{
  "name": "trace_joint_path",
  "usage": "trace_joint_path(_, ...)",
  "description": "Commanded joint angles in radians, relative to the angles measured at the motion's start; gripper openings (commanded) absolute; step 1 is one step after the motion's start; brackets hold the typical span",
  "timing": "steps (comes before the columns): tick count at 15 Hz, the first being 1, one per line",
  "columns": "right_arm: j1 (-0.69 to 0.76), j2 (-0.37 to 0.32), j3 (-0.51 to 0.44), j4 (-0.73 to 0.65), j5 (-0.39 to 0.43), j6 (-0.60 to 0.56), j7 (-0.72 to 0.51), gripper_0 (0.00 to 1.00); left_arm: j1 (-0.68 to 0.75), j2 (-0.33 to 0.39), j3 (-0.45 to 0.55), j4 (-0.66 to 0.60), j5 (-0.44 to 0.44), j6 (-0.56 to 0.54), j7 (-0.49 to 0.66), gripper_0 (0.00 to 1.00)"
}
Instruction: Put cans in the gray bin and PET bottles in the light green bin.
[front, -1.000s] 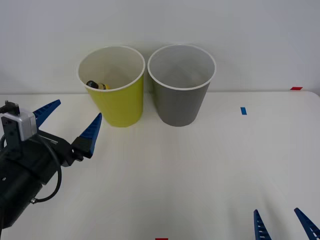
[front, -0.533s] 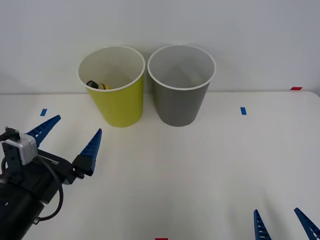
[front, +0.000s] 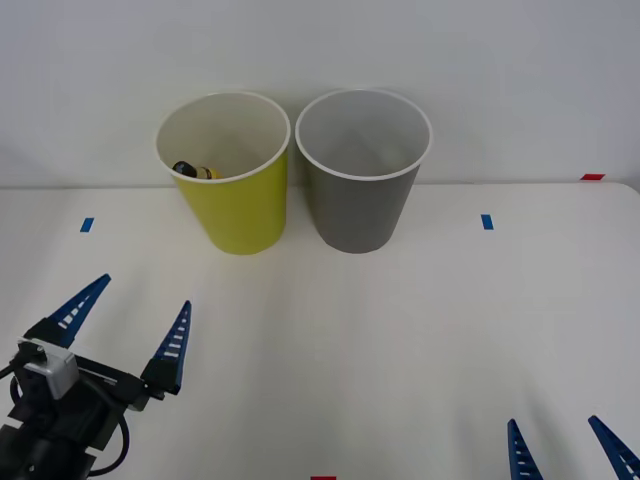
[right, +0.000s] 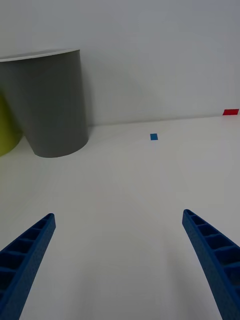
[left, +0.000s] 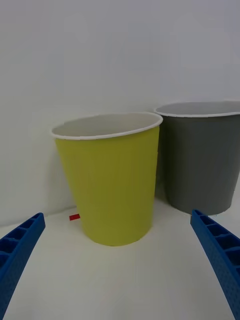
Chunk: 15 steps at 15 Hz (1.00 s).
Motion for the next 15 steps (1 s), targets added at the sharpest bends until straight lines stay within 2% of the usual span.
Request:
trace_joint_path(1,0.0,0.0,0.0,0.0,0.0,0.0,0.0,0.88,0.061,-0.018,-0.001,0.024,-0.028,-0.039,0.027,1.0)
trace_joint_path(3,0.0,0.0,0.0,0.0,0.0,0.0,0.0,0.88,0.101,-0.068,-0.001,0.076,-0.118,-0.115,0.067,1.0)
trace_joint_path(6,0.0,0.0,0.0,0.0,0.0,0.0,0.0,0.88,0.119,-0.102,0.008,0.216,-0.295,-0.261,0.247,1.0)
trace_joint_path(9,0.0,0.0,0.0,0.0,0.0,0.0,0.0,0.88,0.211,-0.157,0.029,0.234,-0.422,-0.295,0.38,1.0)
trace_joint_path(11,0.0,0.0,0.0,0.0,0.0,0.0,0.0,0.88,0.259,-0.177,0.049,0.234,-0.459,-0.299,0.391,1.0)
trace_joint_path(15,0.0,0.0,0.0,0.0,0.0,0.0,0.0,0.88,0.309,-0.199,0.074,0.234,-0.474,-0.299,0.374,1.0)
